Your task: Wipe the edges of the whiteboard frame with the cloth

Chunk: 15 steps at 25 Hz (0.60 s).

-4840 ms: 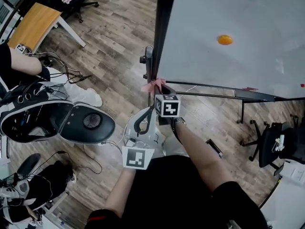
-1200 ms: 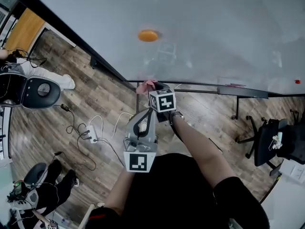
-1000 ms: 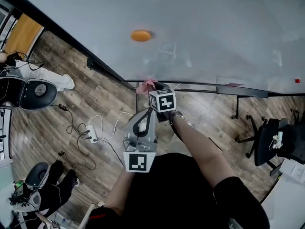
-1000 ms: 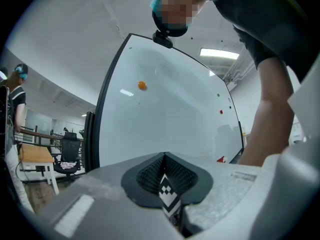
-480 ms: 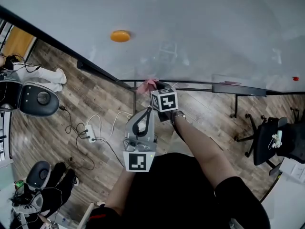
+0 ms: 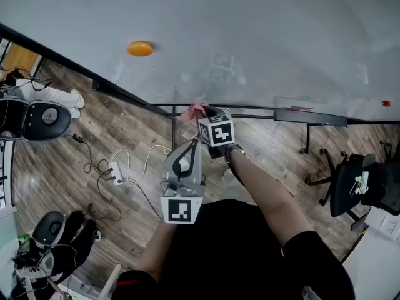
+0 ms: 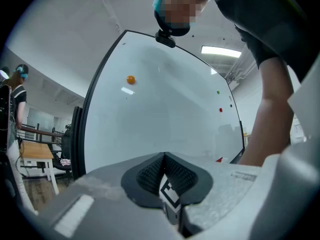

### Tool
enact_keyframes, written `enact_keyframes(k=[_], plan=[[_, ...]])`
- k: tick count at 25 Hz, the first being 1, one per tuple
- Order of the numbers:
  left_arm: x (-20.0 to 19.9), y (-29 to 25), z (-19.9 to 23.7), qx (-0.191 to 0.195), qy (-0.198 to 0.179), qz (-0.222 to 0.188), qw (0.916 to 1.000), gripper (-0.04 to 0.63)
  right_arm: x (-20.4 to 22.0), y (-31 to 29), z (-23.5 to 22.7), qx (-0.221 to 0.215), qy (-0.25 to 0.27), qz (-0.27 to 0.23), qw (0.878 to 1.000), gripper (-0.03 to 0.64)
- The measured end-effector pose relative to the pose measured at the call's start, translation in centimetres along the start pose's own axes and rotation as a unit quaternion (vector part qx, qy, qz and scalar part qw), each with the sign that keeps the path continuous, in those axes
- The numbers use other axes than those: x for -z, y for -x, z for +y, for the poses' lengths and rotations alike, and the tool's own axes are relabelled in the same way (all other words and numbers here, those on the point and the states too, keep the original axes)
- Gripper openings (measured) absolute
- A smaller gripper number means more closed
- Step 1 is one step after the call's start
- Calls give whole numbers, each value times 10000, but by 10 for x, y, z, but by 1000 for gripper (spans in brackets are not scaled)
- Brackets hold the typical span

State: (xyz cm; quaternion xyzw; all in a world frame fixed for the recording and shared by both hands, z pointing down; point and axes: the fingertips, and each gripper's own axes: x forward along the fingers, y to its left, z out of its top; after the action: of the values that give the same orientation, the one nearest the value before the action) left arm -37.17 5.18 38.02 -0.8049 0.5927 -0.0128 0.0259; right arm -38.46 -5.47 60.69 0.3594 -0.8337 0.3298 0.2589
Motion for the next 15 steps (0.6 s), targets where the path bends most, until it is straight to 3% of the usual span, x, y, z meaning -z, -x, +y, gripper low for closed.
enact_keyframes(k=[15], plan=[[5,-17,-23,92,-49,163,9998,0,1,15,-22,-52,12,42,10000,54]])
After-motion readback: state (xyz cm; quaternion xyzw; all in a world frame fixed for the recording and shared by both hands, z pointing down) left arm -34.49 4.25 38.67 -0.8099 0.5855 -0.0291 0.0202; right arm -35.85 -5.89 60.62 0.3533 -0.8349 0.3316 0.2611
